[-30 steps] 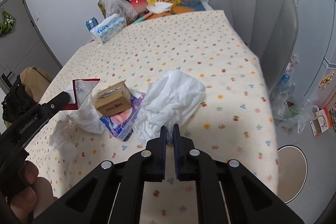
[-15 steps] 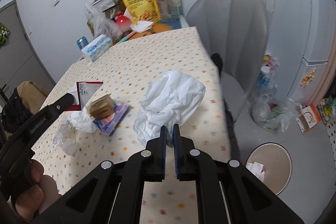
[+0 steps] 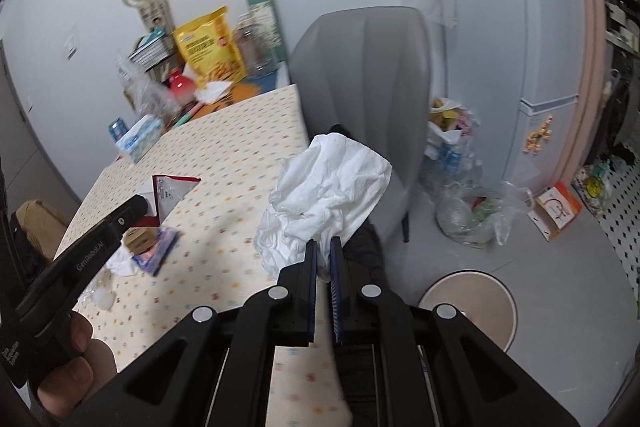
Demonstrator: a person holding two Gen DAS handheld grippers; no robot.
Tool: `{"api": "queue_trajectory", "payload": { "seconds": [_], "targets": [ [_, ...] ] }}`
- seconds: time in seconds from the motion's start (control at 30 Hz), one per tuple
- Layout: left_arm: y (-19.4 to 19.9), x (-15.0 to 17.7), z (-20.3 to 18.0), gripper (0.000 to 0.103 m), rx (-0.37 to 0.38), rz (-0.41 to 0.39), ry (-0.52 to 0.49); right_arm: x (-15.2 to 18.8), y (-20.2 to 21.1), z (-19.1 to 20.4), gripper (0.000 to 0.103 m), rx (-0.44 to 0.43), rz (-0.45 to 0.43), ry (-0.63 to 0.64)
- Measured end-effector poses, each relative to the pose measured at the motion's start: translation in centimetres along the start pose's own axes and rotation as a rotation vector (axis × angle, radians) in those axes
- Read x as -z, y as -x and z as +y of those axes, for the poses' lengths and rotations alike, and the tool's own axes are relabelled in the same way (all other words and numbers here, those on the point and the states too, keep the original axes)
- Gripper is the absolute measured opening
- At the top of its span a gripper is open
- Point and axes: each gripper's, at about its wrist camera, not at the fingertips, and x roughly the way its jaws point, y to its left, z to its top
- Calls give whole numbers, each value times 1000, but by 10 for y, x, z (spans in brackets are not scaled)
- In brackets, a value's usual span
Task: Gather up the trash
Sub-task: 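Carry the red-edged paper and white tissue in both tools over the white bin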
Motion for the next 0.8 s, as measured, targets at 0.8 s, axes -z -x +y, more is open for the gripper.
{"api": "queue_trajectory", "payload": {
  "seconds": [0.8],
  "targets": [
    [-58,37,-159,6,121,134,-227,19,-10,-161,9,130,23,-237]
  ]
}}
